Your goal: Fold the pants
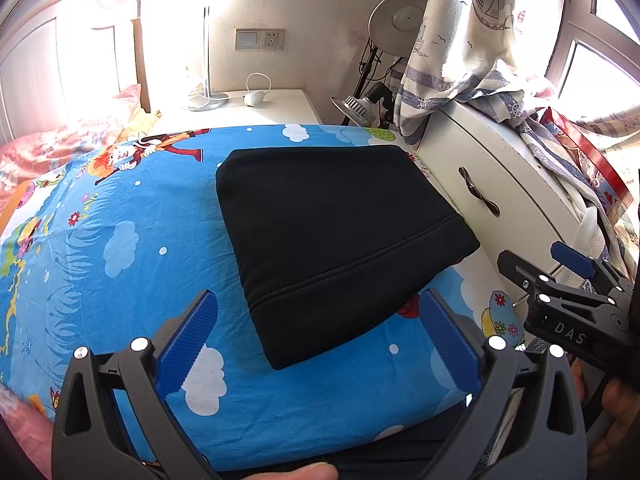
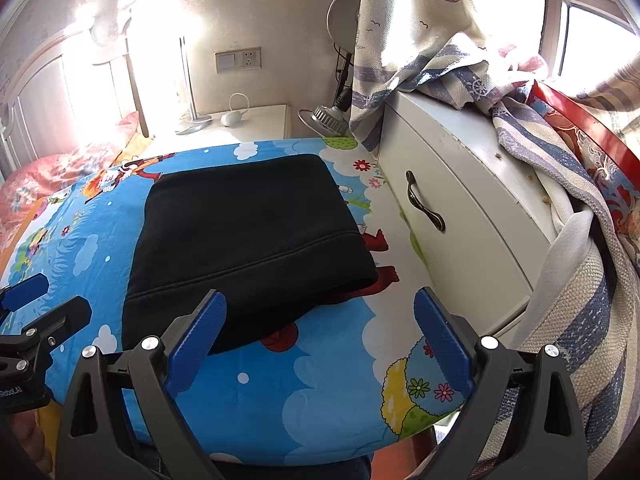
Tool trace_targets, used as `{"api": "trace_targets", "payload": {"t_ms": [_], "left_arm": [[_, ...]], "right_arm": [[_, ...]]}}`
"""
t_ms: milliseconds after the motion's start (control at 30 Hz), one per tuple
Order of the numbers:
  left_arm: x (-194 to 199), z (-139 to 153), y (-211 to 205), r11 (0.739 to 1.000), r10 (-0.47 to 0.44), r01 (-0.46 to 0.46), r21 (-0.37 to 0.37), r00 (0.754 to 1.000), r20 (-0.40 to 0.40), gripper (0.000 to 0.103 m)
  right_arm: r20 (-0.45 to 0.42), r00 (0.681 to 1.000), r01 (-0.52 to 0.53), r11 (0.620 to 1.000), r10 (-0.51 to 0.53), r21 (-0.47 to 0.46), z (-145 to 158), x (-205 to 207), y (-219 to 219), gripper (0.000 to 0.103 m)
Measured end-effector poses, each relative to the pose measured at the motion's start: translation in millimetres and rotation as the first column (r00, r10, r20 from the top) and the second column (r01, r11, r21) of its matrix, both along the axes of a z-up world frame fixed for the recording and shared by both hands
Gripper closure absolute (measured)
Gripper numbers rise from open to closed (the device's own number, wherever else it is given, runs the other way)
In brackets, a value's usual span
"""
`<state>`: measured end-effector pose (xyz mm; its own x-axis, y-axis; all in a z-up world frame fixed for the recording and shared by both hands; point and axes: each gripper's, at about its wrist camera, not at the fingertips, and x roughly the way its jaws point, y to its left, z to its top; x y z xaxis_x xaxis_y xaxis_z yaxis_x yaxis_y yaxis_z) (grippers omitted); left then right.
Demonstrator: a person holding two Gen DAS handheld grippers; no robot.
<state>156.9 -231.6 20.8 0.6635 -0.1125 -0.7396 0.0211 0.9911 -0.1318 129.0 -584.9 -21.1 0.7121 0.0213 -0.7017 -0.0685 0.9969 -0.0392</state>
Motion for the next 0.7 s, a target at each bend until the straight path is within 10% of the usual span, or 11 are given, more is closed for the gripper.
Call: {"api": "trace_targets", "payload": {"t_ms": [700], "left_arm": [[-0.4, -0.5, -0.3, 1.0, 0.001, -0.001, 0.001, 1.0, 0.0, 0.002]], "right_arm": [[-0.004, 1.0, 0.0, 1.0, 0.0, 0.002, -2.2, -0.3, 0.6, 0.012]]}}
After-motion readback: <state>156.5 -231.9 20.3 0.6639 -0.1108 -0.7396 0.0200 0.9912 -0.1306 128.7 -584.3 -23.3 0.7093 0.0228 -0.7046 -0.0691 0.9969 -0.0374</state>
